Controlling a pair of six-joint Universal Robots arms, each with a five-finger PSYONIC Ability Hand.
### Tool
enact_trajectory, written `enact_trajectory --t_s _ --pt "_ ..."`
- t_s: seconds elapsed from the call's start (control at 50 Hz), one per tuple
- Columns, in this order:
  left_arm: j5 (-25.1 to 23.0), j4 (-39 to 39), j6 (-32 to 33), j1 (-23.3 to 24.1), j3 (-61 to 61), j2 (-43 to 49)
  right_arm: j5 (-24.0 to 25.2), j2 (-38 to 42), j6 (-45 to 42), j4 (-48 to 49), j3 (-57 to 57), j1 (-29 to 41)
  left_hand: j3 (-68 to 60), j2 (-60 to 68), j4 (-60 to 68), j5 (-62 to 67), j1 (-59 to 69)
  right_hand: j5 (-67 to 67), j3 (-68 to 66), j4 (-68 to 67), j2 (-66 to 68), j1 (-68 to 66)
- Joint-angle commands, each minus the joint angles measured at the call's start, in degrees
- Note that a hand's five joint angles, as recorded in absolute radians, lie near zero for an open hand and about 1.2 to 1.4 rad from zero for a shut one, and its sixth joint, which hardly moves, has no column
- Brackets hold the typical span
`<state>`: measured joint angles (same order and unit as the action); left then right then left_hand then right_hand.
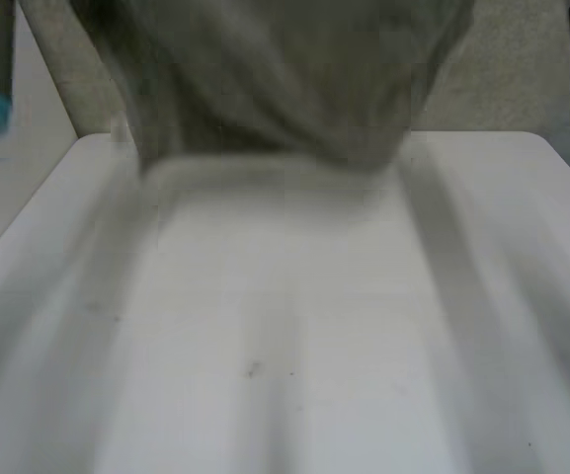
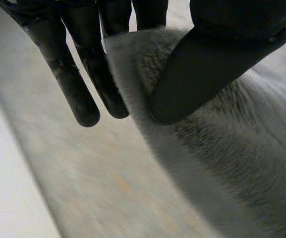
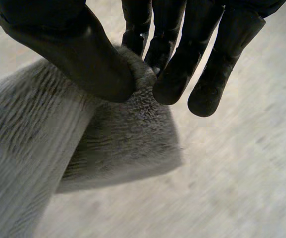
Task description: Fold the towel.
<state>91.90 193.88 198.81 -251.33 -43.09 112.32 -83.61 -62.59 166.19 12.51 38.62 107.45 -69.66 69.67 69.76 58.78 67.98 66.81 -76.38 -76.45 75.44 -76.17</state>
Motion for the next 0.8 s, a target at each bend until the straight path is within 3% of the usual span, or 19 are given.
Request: enact_trajectory --t_s 0.02,0.1,0.26,0.42,0.6,0.62,0.64,0.66,0.68,0.7,0.72,0.8 --pt "2.2 -1.0 -2.7 -1.4 -6.4 1.1 4.4 -1.4 -1.7 -9.4 7.8 0.1 -10.3 10.3 10.2 11.2 12.0 3.2 -3.6 -3.5 4.6 -3.8" --pt "-1.2 0.0 -2.7 -3.1 -21.6 0.8 7.7 -1.3 -8.6 -13.6 18.6 0.3 -10.3 10.3 10.2 11.2 12.0 3.2 -3.6 -3.5 4.6 -3.8" --pt "-10.1 7.8 -1.9 -3.2 -43.3 3.2 8.3 1.5 -16.7 -11.5 35.0 0.6 -10.3 10.3 10.2 11.2 12.0 3.2 -3.6 -3.5 4.6 -3.8" --pt "-10.7 10.7 -1.8 -4.1 -53.3 4.8 7.5 9.0 -18.8 -10.7 41.2 3.0 -10.3 10.3 10.2 11.2 12.0 3.2 -3.6 -3.5 4.6 -3.8" --pt "-11.0 10.2 -2.0 -8.2 -58.7 -2.6 8.1 3.8 -17.7 -7.9 48.2 2.7 -10.3 10.3 10.2 11.2 12.0 3.2 -3.6 -3.5 4.6 -3.8" --pt "-11.1 10.2 -2.0 -8.9 -59.4 -4.2 8.0 2.5 -17.4 -6.4 49.7 2.6 -10.3 10.3 10.2 11.2 12.0 -2.4 2.0 2.1 -1.0 1.8" --pt "-11.2 10.2 -2.0 -9.5 -60.0 -5.3 7.9 1.3 -17.0 -4.7 51.2 2.5 -10.3 10.3 10.2 11.2 12.0 -19.6 19.2 19.3 -18.3 19.0" --pt "-11.2 10.2 -2.0 -9.5 -60.0 -5.3 7.9 1.3 -17.0 -4.7 51.2 2.5 -10.3 10.3 10.2 11.2 12.0 -19.8 19.4 19.4 -18.4 19.1" --pt "-11.2 10.3 -2.2 -10.1 -60.4 -6.3 7.8 0.2 -16.3 -2.9 52.5 2.4 -10.3 10.3 10.2 11.2 12.0 -37.3 36.9 36.9 -35.9 36.6" --pt "-11.2 10.3 -2.2 -10.1 -60.4 -6.3 7.8 0.2 -16.3 -2.9 52.5 2.4 -10.3 10.3 10.2 11.2 12.0 -37.5 37.0 37.1 -36.1 36.8" --pt "-11.2 10.3 -2.4 -10.6 -60.5 -7.3 7.7 -0.6 -15.0 -1.2 53.6 2.3 -10.3 10.3 10.2 11.2 12.0 -49.0 48.5 48.6 -47.6 48.3" --pt "-11.1 10.3 -2.6 -11.7 -60.5 -9.0 7.1 -0.2 -11.2 1.5 54.8 0.9 -10.3 10.3 10.2 11.2 12.0 -53.9 53.5 53.6 -52.6 53.3"
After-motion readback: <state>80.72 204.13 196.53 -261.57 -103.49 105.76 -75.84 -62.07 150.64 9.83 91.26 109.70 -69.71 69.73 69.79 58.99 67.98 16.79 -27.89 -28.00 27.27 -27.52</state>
